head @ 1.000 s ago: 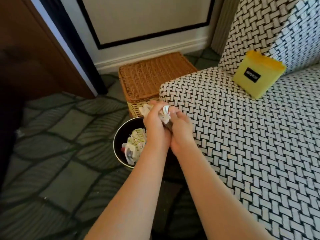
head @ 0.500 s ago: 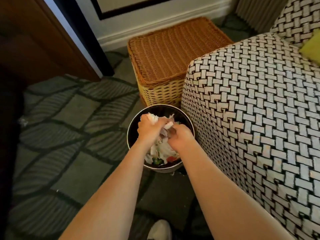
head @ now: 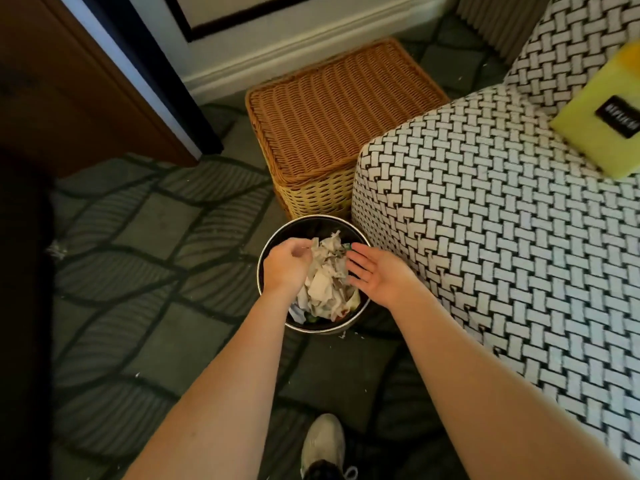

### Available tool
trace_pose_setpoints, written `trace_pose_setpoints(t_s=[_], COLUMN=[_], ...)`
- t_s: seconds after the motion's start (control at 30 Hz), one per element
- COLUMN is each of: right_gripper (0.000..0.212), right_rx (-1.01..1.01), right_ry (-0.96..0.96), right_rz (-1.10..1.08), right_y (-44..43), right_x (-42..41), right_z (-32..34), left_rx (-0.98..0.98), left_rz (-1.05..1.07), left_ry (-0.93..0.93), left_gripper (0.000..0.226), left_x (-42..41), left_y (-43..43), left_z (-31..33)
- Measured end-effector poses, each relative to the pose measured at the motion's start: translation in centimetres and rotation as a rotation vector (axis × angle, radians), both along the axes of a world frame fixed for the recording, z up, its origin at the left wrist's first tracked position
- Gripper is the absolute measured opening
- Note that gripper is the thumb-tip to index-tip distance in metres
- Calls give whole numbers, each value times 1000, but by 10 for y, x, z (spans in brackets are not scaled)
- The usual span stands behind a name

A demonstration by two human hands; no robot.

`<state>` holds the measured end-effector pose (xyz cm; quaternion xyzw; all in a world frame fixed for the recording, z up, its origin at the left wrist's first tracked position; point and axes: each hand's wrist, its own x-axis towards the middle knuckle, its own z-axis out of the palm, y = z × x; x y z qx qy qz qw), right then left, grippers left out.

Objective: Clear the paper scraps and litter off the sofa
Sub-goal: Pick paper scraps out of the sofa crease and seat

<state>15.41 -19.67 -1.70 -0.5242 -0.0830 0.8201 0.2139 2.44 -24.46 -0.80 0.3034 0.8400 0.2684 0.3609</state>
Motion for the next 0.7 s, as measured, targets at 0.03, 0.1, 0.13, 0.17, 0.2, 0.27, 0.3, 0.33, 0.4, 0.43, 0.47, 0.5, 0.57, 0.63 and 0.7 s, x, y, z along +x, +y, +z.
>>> trace_pose_setpoints(t_s=[0.03,0.1,0.13,0.17,0.2,0.27,0.3,0.33,0.4,0.43,0.47,0.5,0.57,0.63,0.7], right_gripper=[40,36,33,27,19,12,12,13,13,13,13,13,13,15,19], right_rx=[3,2,6,7,9,44,71,95,113,119,130,133,160,173,188], right_ry=[10,26,29,30,28,23,24,27,37,35,23,9,-30,-76,-131], right_rz=[-8,-24,-35,-43,-51,-98,-134,-171,-253,-281,-309,-335,-369,-416,-433], right_y=[1,0,1,1,2,12,18,24,36,41,46,50,57,59,62], right_x=[3,6,9,11,14,30,38,50,82,96,120,140,184,243,292], right_z=[12,32,47,57,67,93,103,113,133,141,150,156,170,183,198], left_rx=[42,98,116,128,142,177,202,228,265,282,294,305,338,321,289], left_rz=[28,94,105,102,85,13,-27,-57,-99,-111,-135,-155,-176,-207,-250], left_ry=[-2,-41,-66,-94,-130,-198,-219,-236,-264,-278,-292,-302,-361,-426,-477], left_gripper=[19,16,20,24,27,30,29,27,25,26,27,27,29,31,31], left_x=[3,9,13,16,22,39,48,60,90,103,124,142,181,232,277], left_y=[2,3,7,9,12,27,35,45,67,76,87,95,108,118,127], left_z=[11,31,43,52,63,93,108,122,149,158,168,176,190,202,212])
